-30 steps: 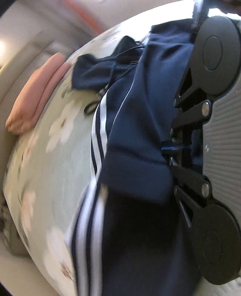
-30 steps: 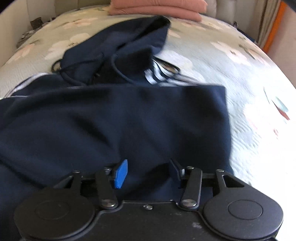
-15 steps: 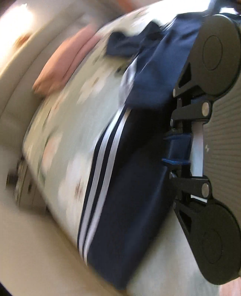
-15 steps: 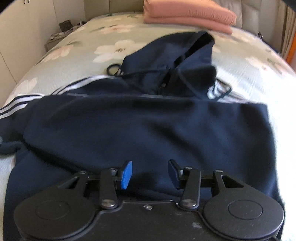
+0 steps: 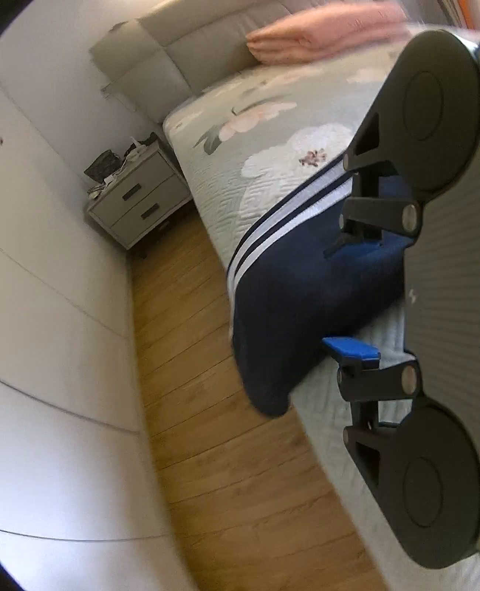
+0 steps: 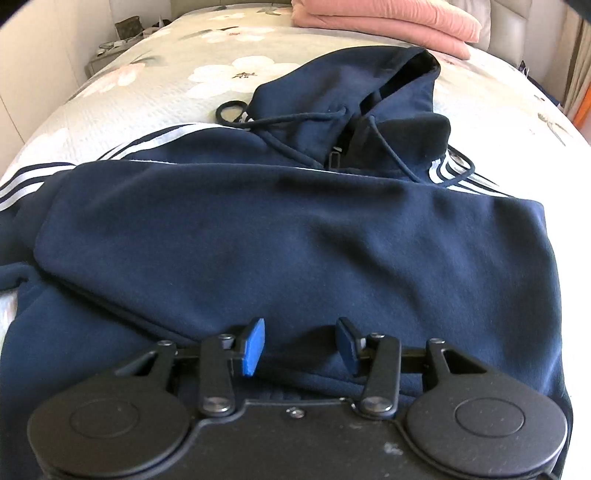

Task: Fold large clothes
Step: 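Reach to the other sleeve cuff and grasp it with the left tool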

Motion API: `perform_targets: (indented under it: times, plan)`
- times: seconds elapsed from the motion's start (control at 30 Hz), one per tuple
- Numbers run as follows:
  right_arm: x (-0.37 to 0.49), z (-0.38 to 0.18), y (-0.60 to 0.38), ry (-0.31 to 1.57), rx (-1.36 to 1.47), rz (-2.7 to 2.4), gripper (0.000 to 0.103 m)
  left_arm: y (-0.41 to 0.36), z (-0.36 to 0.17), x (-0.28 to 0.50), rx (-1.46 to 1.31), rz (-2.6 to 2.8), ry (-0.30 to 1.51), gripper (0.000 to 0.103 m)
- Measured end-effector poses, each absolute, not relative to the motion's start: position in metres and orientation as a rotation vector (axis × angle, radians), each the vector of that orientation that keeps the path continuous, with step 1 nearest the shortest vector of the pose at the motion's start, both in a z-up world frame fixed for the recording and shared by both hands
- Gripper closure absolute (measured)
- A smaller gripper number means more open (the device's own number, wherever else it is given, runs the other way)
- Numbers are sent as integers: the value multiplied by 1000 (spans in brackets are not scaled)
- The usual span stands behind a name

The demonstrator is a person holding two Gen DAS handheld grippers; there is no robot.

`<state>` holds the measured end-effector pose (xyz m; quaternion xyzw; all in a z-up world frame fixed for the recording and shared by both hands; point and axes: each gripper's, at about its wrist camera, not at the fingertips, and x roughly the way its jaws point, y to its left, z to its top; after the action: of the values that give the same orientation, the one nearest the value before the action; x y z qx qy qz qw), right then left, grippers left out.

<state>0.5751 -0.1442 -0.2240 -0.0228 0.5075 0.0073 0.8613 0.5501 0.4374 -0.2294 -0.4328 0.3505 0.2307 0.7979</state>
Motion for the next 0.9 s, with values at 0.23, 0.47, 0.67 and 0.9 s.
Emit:
perform_targets:
  times: [0.23,0.47,0.67,0.9]
  plan:
    - [576,-225,-146,1066,-38,11,47,438,-232,563,-950,533,722,52]
    - [576,-225,-150,1067,-13,15,47,419,-218,556,-765,710,834,48]
    - [577,-226,-151,1066,-6,24,47,429,-234,583,-818,608,752,81]
    - [575,-223,-157,1061,5,25,48,359,-147,584,-498,502,561,96]
